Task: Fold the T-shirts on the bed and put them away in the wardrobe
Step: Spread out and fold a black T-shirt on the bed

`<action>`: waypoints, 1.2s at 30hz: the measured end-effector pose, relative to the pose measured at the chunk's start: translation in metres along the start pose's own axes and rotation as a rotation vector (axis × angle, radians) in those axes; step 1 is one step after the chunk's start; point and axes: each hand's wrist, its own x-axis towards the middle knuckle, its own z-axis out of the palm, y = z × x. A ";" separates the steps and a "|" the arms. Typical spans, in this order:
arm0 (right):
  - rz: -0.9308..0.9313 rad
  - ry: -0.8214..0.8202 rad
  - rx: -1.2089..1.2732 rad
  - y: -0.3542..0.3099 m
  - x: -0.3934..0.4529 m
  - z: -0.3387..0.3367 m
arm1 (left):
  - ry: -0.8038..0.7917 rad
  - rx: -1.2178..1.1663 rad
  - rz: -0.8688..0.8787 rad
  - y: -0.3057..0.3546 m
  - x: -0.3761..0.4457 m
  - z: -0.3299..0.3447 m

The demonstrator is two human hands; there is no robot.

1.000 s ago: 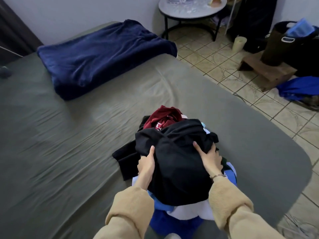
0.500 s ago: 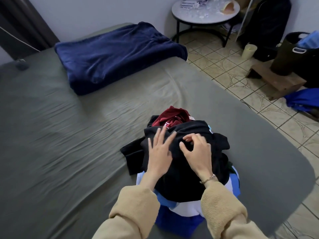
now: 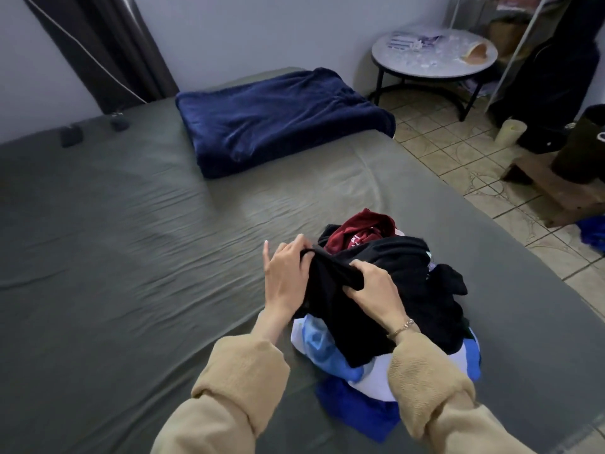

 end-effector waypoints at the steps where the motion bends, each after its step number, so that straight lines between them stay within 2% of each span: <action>1: -0.015 0.024 0.005 -0.011 0.002 0.001 | 0.047 -0.020 -0.026 -0.007 -0.001 -0.013; 9: 0.053 0.178 -0.184 -0.085 0.001 0.036 | 0.446 -0.220 -0.230 -0.072 -0.002 -0.131; 15: 0.049 0.273 -0.322 -0.172 -0.004 0.068 | 0.768 -0.254 -0.463 -0.146 -0.012 -0.229; 19: -0.123 0.310 -0.325 -0.244 -0.012 0.093 | 1.002 -0.276 -0.553 -0.198 -0.029 -0.291; 22: -0.227 0.232 -0.221 -0.284 -0.026 0.126 | 1.030 -0.196 -0.601 -0.243 -0.058 -0.312; 24: -0.243 0.008 -0.226 -0.289 -0.037 0.157 | 0.954 -0.112 -0.714 -0.271 -0.087 -0.309; 26: -0.250 -0.297 -0.289 -0.285 -0.053 0.194 | 0.818 -0.049 -0.852 -0.295 -0.122 -0.299; 29: -0.247 -0.704 -0.251 -0.273 -0.079 0.237 | 0.526 0.021 -1.062 -0.322 -0.171 -0.282; 31: -0.259 -0.987 -0.347 -0.269 -0.096 0.255 | 0.123 0.100 -1.225 -0.336 -0.198 -0.275; 33: -0.244 -1.258 -0.468 -0.269 -0.109 0.270 | -0.401 0.250 -1.320 -0.345 -0.217 -0.272; 34: -0.237 -1.301 -0.516 -0.264 -0.112 0.279 | -0.618 0.333 -1.317 -0.346 -0.223 -0.271; 35: -0.210 -1.262 -0.535 -0.260 -0.114 0.286 | -0.760 0.393 -1.291 -0.346 -0.229 -0.268; 36: -0.164 -1.162 -0.511 -0.255 -0.114 0.289 | -0.826 0.436 -1.257 -0.345 -0.233 -0.264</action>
